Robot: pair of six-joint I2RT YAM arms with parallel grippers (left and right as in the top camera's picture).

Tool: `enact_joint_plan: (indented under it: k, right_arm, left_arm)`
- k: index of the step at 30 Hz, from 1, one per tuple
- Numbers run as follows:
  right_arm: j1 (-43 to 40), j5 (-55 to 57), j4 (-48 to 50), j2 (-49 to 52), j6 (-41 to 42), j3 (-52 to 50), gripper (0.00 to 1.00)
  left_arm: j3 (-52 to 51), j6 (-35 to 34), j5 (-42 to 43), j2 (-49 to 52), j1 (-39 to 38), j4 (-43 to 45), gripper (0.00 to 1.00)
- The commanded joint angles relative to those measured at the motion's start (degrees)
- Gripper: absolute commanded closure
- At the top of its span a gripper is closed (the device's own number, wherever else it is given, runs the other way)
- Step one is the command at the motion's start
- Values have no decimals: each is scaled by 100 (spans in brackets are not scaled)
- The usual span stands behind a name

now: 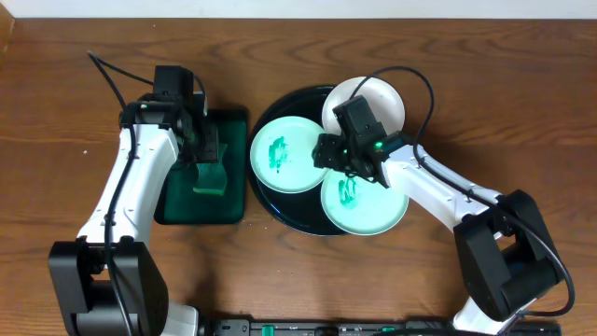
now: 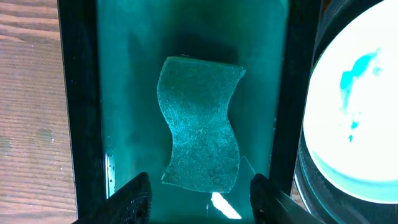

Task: Clean dirty plates on tray and stack at the side

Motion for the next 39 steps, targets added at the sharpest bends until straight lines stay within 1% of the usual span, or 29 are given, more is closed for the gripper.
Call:
enact_joint_plan:
  k: [1, 3, 11, 12, 14, 16, 17, 18, 20, 25, 29, 31, 34, 39]
  right_arm:
    - [-15, -28, 83, 31, 125, 76, 33]
    - [-20, -17, 120, 160, 125, 76, 35]
    - [-20, -44, 352, 737, 122, 76, 34]
    - [-17, -46, 387, 765, 122, 76, 35]
    - [-17, -46, 444, 804, 125, 76, 42]
    - [-17, -46, 483, 807, 122, 76, 72]
    - [-20, -44, 483, 807, 122, 76, 91]
    - [-17, -44, 476, 807, 122, 76, 98]
    - [-17, -42, 446, 807, 122, 76, 99]
    - [-20, -42, 422, 807, 122, 76, 99]
    - [-17, -42, 398, 807, 120, 76, 99]
    - [-20, -42, 376, 807, 118, 76, 99]
    - [-20, -42, 369, 807, 98, 76, 99]
    - [-20, -44, 334, 807, 98, 76, 99]
  left_arm:
    - [-44, 33, -50, 2, -13, 7, 48]
    - [-46, 33, -50, 2, -13, 9, 48]
    - [-46, 33, -48, 2, -13, 4, 48]
    - [-46, 31, -46, 2, -13, 4, 48]
    - [-46, 31, -46, 2, -13, 2, 48]
    - [-46, 33, -46, 2, -13, 2, 61]
    - [-46, 33, -46, 2, -13, 4, 63]
    - [-46, 33, -46, 2, -13, 4, 64]
    - [-46, 33, -46, 2, -13, 4, 67]
    - [-46, 33, -48, 2, -13, 4, 67]
    - [-63, 33, -44, 20, -13, 24, 60]
    - [-98, 35, 59, 31, -13, 55, 53]
    - [-208, 35, 254, 118, -15, 164, 47]
    - [-378, 28, 455, 546, -15, 195, 48]
